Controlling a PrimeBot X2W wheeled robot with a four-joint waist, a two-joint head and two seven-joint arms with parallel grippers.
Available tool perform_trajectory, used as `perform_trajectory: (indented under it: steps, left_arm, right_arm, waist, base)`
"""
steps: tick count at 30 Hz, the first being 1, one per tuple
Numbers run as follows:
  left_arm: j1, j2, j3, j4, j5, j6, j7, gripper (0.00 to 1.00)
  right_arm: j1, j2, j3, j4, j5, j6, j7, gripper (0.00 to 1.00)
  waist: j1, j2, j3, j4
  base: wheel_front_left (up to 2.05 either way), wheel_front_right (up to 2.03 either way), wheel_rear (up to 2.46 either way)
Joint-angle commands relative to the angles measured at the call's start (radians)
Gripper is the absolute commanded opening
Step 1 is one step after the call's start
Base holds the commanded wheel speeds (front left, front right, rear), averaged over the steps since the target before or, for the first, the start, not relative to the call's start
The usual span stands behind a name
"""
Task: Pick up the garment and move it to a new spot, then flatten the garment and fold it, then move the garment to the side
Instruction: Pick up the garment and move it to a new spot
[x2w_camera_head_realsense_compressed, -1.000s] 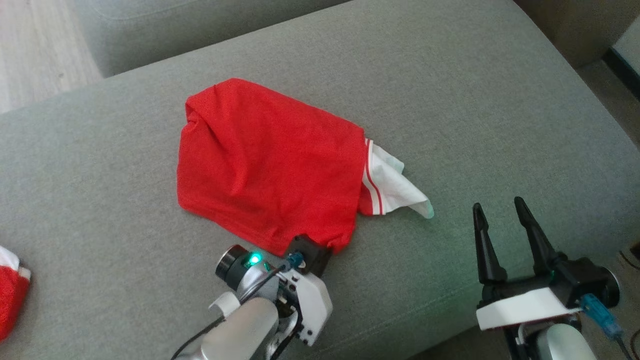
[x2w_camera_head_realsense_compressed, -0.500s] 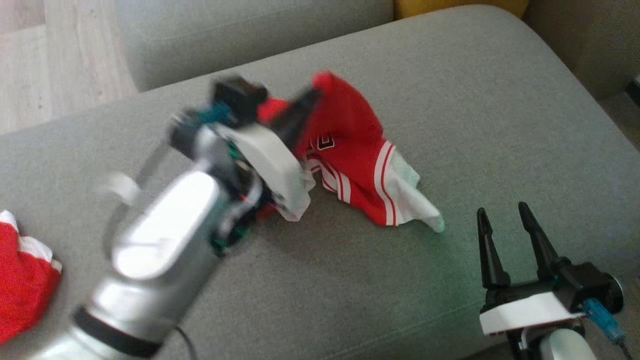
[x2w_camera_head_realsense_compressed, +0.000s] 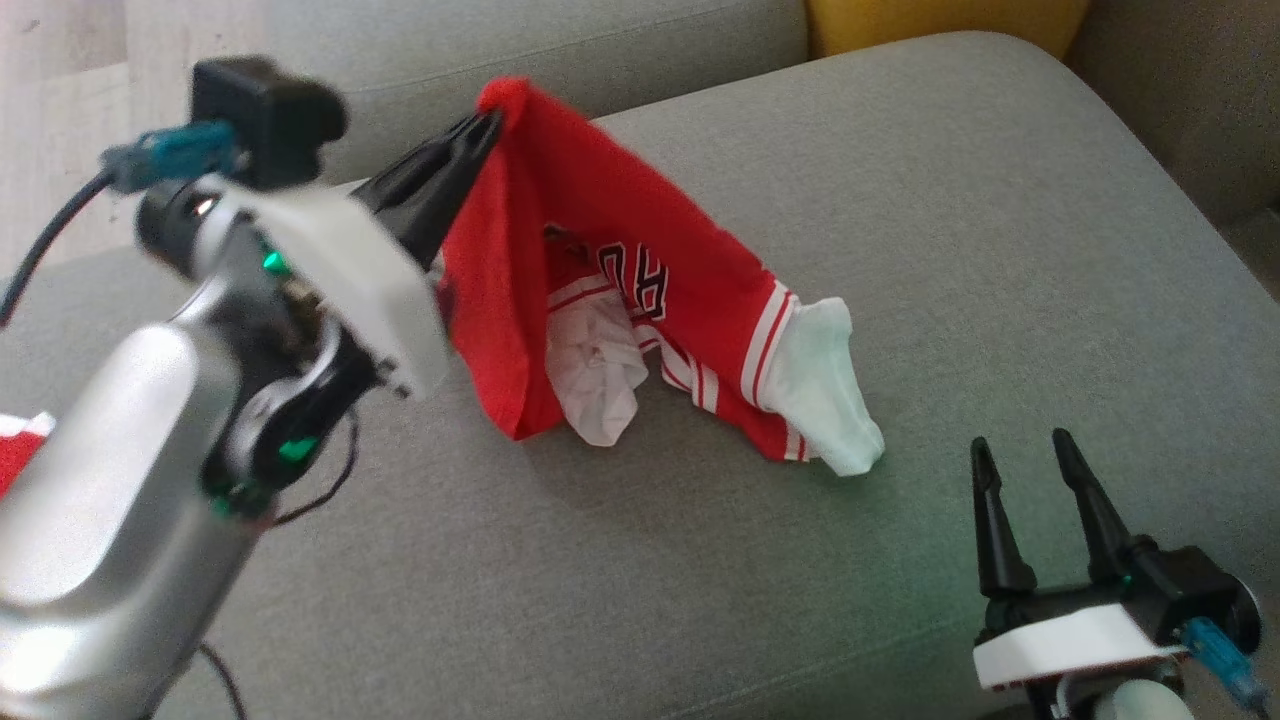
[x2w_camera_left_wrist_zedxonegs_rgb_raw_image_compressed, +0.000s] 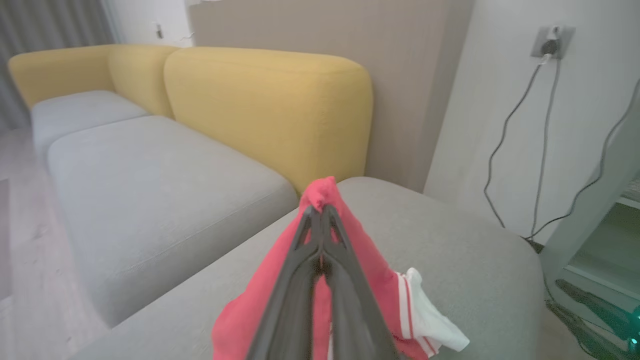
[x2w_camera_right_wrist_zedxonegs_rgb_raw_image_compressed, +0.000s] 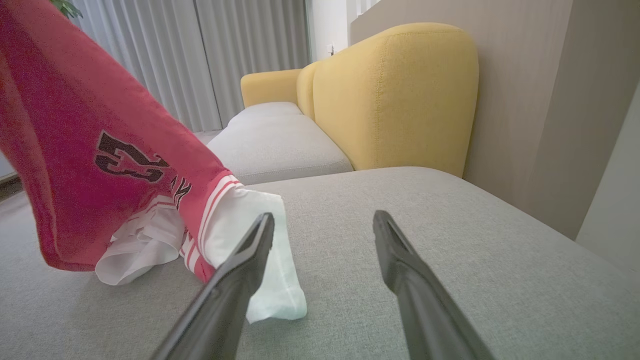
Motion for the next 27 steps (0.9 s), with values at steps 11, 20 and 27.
perform_trajectory:
  steps: [11, 20, 27]
  left_arm:
    - [0.378, 0.309, 0.172, -0.321, -0.067, 0.121, 0.079, 0.00]
    - [0.859, 0.359, 0.240, -0.406, -0.091, 0.278, -0.045, 0.00]
    - [0.950, 0.260, 0.214, -0.237, -0.095, 0.256, -0.196, 0.00]
  right_arm:
    - [0.014, -0.005, -0.007, -0.041, -0.016, 0.008, -0.011, 1.00]
    - [0.019, -0.005, -0.011, -0.053, -0.024, 0.008, -0.011, 1.00]
    - [0.006, -0.005, -0.006, -0.049, -0.037, 0.008, -0.011, 1.00]
  waist:
    - [0.0000, 0.0000, -0.010, 0.087]
    - [0.0000, 0.0000, 0.014, 0.166]
    - [0.0000, 0.0000, 0.016, 0.194]
  base:
    - [0.00, 0.00, 0.00]
    - [0.00, 0.00, 0.00]
    - [0.00, 0.00, 0.00]
